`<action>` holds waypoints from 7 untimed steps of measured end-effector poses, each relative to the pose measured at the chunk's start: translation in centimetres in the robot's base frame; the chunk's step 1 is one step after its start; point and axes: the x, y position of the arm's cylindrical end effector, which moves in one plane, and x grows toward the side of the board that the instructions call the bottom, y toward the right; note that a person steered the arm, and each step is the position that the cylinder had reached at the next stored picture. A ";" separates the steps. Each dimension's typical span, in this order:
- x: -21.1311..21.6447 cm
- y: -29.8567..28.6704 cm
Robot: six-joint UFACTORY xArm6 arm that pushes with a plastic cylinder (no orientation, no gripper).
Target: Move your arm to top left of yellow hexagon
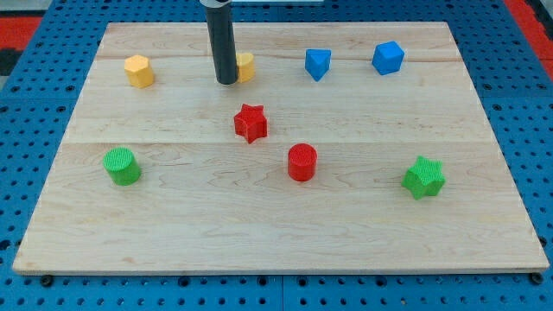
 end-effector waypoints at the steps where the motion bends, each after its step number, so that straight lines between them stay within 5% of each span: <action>1: 0.1 -0.2; 4: 2.6 -12.1; 7: 2.6 -15.9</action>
